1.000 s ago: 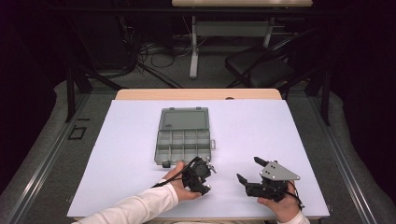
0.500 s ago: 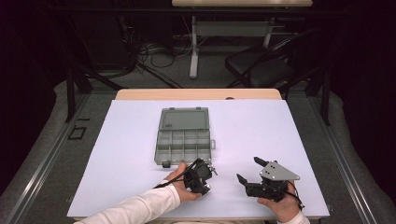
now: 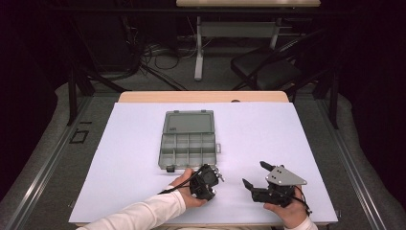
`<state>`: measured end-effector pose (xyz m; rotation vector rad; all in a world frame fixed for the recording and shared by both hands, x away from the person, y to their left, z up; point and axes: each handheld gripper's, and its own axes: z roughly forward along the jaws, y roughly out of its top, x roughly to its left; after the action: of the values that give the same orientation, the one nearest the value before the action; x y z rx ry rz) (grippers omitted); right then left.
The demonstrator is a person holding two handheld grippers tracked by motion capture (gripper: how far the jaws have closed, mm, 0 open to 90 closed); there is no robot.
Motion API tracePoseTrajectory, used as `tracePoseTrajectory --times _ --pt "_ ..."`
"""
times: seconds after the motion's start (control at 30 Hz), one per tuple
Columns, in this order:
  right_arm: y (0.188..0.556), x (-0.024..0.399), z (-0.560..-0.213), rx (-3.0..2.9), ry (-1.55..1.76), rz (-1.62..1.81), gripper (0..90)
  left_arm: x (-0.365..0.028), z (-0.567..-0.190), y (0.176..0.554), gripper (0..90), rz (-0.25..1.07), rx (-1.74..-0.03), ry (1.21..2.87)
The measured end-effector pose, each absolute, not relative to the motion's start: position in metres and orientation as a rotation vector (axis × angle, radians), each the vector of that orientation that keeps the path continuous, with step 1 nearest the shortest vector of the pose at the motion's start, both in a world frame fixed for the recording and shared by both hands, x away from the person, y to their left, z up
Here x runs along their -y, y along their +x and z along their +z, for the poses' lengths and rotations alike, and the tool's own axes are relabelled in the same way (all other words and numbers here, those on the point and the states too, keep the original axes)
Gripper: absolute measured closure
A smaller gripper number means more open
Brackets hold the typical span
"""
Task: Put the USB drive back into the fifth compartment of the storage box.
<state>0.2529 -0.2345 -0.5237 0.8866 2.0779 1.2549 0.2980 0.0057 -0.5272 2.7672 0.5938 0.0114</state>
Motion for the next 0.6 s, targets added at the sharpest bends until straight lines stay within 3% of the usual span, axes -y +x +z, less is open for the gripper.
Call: tracePoseTrajectory --times 0.6 --pt "0.2532 0.2342 -0.5242 -2.081 0.890 1.252 16.3 -0.0051 -0.5276 0.2980 79.0 0.020 -0.599 2.769"
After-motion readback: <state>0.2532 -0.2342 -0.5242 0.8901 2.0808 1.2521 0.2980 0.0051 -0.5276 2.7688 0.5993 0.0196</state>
